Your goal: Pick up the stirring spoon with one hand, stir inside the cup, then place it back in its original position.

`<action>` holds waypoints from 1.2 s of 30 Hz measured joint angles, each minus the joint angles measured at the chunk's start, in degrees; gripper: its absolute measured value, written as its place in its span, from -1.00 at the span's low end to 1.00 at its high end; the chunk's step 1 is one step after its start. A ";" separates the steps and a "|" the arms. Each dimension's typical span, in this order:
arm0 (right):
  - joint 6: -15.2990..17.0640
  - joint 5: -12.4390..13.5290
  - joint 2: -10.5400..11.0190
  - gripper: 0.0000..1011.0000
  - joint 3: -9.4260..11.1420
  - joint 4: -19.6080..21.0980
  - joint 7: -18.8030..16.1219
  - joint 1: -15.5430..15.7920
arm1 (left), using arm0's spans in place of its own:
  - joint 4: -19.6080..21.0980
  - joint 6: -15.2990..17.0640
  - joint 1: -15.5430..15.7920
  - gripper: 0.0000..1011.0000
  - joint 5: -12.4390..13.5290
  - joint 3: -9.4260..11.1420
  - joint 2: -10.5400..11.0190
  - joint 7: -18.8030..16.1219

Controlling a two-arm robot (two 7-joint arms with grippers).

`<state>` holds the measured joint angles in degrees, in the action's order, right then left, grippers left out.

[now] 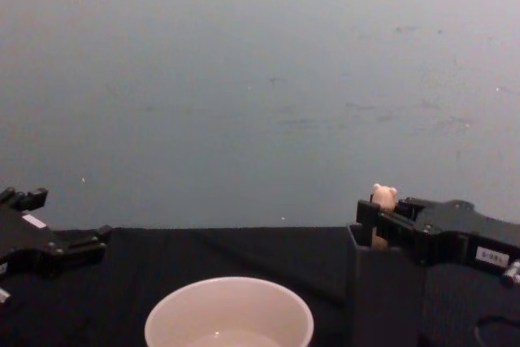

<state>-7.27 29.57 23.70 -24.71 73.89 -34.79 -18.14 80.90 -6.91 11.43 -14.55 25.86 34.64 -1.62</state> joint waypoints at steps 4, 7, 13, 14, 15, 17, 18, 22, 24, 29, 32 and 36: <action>-0.04 0.04 0.02 -0.59 0.00 0.01 -0.03 0.00 | 0.00 0.00 0.00 0.98 0.00 0.00 0.00 0.00; -0.07 0.07 0.02 -0.59 0.01 0.01 -0.04 0.00 | 0.00 0.00 0.00 0.98 0.00 0.00 0.00 0.00; -0.14 0.14 0.02 -0.40 0.03 0.04 -0.15 -0.02 | 0.00 0.00 0.00 0.98 0.00 0.00 0.00 0.00; -0.15 0.15 0.02 -0.35 0.03 0.04 -0.16 -0.02 | 0.00 0.00 0.00 0.98 0.00 0.00 0.00 0.00; -0.16 0.16 0.02 -0.29 0.04 0.05 -0.18 -0.03 | 0.00 0.00 0.00 0.98 0.00 0.00 0.00 0.00; -0.18 0.17 0.02 -0.11 0.05 0.07 -0.20 -0.04 | 0.00 0.00 0.00 0.98 0.00 0.00 0.00 0.00; -0.18 0.17 0.02 -0.11 0.05 0.07 -0.20 -0.05 | 0.00 0.00 0.00 0.98 0.00 0.00 0.00 0.00; -0.20 0.19 0.02 0.17 0.08 0.09 -0.23 -0.06 | 0.00 0.00 0.00 0.98 0.00 0.00 0.00 0.00; -0.22 0.21 0.02 0.26 0.08 0.09 -0.25 -0.06 | 0.00 0.00 0.00 0.98 0.00 0.00 0.00 0.00; -0.24 0.23 0.02 0.60 0.09 0.09 -0.28 -0.06 | 0.00 0.00 0.00 0.98 0.00 0.00 0.01 0.00; -0.26 0.24 0.02 0.74 0.09 0.08 -0.29 -0.07 | 0.00 0.00 0.00 0.98 0.00 0.00 0.00 0.00; -0.27 0.24 0.02 0.96 0.09 0.08 -0.29 -0.07 | 0.00 0.00 0.00 0.98 0.00 0.00 0.00 0.00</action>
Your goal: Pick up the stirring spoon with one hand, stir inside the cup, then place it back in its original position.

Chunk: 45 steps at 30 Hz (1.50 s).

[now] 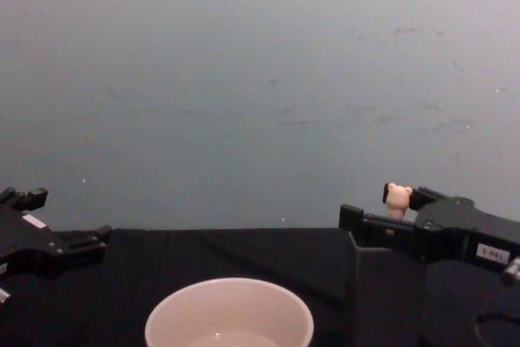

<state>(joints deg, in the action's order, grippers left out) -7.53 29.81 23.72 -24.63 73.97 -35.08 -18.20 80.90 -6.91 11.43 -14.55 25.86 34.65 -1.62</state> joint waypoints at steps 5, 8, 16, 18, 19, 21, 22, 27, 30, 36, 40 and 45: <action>-0.05 0.00 -0.03 0.98 0.08 0.00 0.00 0.00 | 0.00 0.00 0.00 0.98 0.00 0.00 0.00 0.00; -0.40 -0.05 -0.15 0.98 0.34 0.14 0.06 -0.13 | 0.00 0.00 0.00 0.98 0.00 0.00 0.00 0.00; -3.31 -1.97 -0.02 0.98 1.69 2.69 1.75 -0.74 | 0.00 0.00 0.00 0.98 0.00 0.00 0.00 0.00; -4.52 -2.53 0.07 0.98 2.80 3.95 2.87 -0.79 | 0.00 0.00 0.00 0.98 0.00 0.00 0.00 0.00; -4.93 -2.73 0.09 0.98 3.24 4.39 3.39 -0.79 | 0.00 0.00 0.00 0.98 0.00 0.00 0.00 0.00; -5.77 -3.48 0.13 0.98 4.69 5.61 5.26 -0.54 | 0.00 0.00 0.00 0.98 0.00 0.00 0.00 0.00; -6.03 -3.89 0.13 0.98 5.20 5.98 5.99 -0.38 | 0.00 0.00 0.00 0.98 0.00 0.00 0.00 0.00; -6.86 -8.91 -0.31 0.98 7.86 6.53 13.57 0.62 | 0.00 0.00 0.00 0.98 0.00 0.00 0.00 0.00; -6.15 -11.54 -0.78 0.98 8.43 5.52 17.15 1.03 | 0.00 0.00 0.00 0.98 0.00 0.00 0.00 0.00; -3.46 -15.66 -2.48 0.98 8.69 1.08 22.06 1.67 | 0.00 0.00 0.00 0.98 0.00 0.00 0.00 0.00; -1.65 -16.75 -3.69 0.98 8.26 -2.32 22.41 1.71 | 0.00 0.00 0.00 0.98 0.00 0.00 0.00 0.00; -0.08 -17.68 -4.68 0.98 7.84 -5.24 21.88 1.29 | 0.00 0.00 0.00 0.98 0.00 0.00 0.00 0.00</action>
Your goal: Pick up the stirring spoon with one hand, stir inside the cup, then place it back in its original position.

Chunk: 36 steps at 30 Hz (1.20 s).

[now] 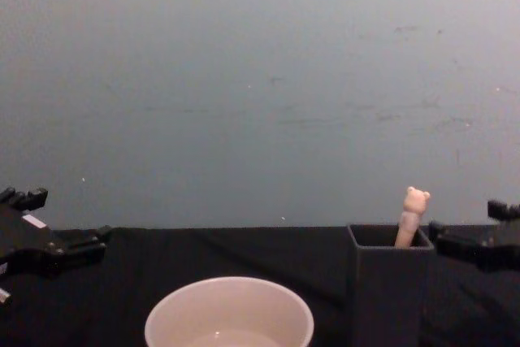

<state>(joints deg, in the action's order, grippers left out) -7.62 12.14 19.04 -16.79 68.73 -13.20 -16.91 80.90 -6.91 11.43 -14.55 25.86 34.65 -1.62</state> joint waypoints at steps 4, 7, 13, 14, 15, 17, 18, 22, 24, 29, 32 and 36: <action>0.03 0.00 0.01 0.98 0.01 0.07 0.00 0.01 | 0.00 0.00 0.00 0.98 0.00 0.00 0.00 0.00; -0.02 0.01 0.06 0.98 0.04 0.21 0.03 0.03 | 0.00 0.00 0.00 0.98 0.00 0.00 0.00 0.00; -0.15 0.02 0.12 0.98 0.08 0.40 0.08 0.07 | 0.00 0.00 0.00 0.98 0.00 0.00 0.00 0.00; -0.16 0.03 0.13 0.98 0.09 0.43 0.09 0.07 | 0.00 0.00 0.00 0.98 0.00 0.00 0.00 0.00; -0.19 0.04 0.14 0.98 0.09 0.45 0.11 0.08 | 0.00 0.00 0.00 0.98 0.00 0.00 0.00 0.00; -0.20 0.04 0.14 0.98 0.10 0.46 0.12 0.08 | 0.00 0.00 0.00 0.98 0.00 0.00 0.00 0.00; -0.21 0.05 0.15 0.98 0.11 0.50 0.14 0.09 | 0.00 0.00 0.00 0.98 0.00 0.00 0.00 0.00; -0.26 0.08 0.17 0.98 0.13 0.56 0.18 0.11 | 0.00 0.00 0.00 0.98 0.00 0.00 0.00 0.00; -0.26 0.09 0.18 0.98 0.13 0.58 0.19 0.12 | 0.00 0.00 0.00 0.98 0.00 0.00 0.00 0.00; -0.29 0.11 0.19 0.98 0.15 0.62 0.22 0.14 | 0.00 -0.01 0.00 0.98 0.00 0.00 0.00 0.00; -0.32 0.14 0.21 0.98 0.15 0.65 0.25 0.14 | 0.00 0.00 0.00 0.98 0.00 0.00 0.00 0.00; -0.34 0.17 0.22 0.98 0.15 0.66 0.28 0.14 | 0.00 0.00 0.00 0.98 0.00 0.00 0.00 0.00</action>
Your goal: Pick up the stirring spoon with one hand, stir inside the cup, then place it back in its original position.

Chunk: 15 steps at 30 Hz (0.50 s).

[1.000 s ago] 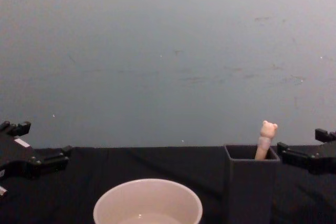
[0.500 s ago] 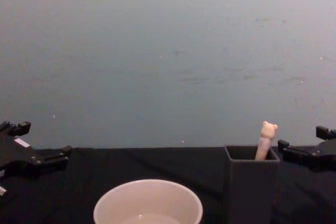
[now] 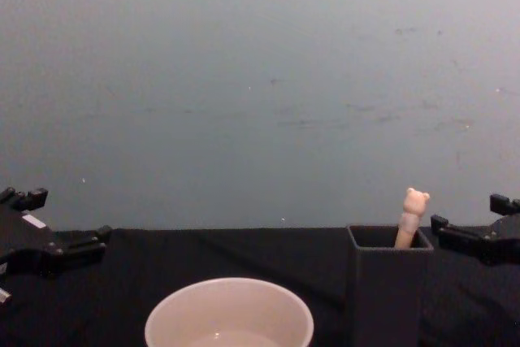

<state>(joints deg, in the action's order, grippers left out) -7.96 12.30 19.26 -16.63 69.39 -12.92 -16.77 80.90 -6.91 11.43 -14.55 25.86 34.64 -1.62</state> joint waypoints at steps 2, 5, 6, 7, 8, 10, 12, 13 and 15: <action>-0.01 0.01 0.00 0.98 0.00 0.01 0.00 0.00 | 0.00 0.00 0.00 0.98 0.00 0.00 0.00 0.00; -0.01 0.01 0.00 0.98 0.00 0.03 0.00 0.00 | 0.00 0.00 0.00 0.98 0.00 0.00 0.00 0.00; -0.01 0.01 0.00 0.98 0.00 0.03 0.00 0.00 | 0.00 0.00 0.00 0.98 0.00 0.00 0.00 0.00; -0.01 0.01 0.00 0.98 0.00 0.03 0.00 0.00 | 0.00 0.00 0.00 0.98 0.00 0.00 0.00 0.00; -0.01 0.01 0.00 0.98 0.00 0.03 0.00 0.00 | 0.00 0.00 0.00 0.98 0.00 0.00 0.00 0.00; -0.01 0.01 0.00 0.98 0.00 0.03 0.00 0.00 | 0.00 0.00 0.00 0.98 0.00 0.00 0.00 0.00; -0.01 0.01 0.00 0.98 0.00 0.03 0.00 0.00 | 0.00 0.00 0.00 0.98 0.00 0.00 0.00 0.00; -0.01 0.01 0.00 0.98 0.00 0.03 0.00 0.00 | 0.00 0.00 0.00 0.98 0.00 0.00 0.00 0.00; -0.01 0.01 0.00 0.98 0.00 0.03 0.00 0.00 | 0.00 0.00 0.00 0.98 0.00 0.00 0.00 0.00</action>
<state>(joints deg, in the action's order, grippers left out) -7.97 12.31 19.26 -16.63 69.43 -12.92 -16.77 80.90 -6.91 11.43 -14.55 25.86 34.65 -1.62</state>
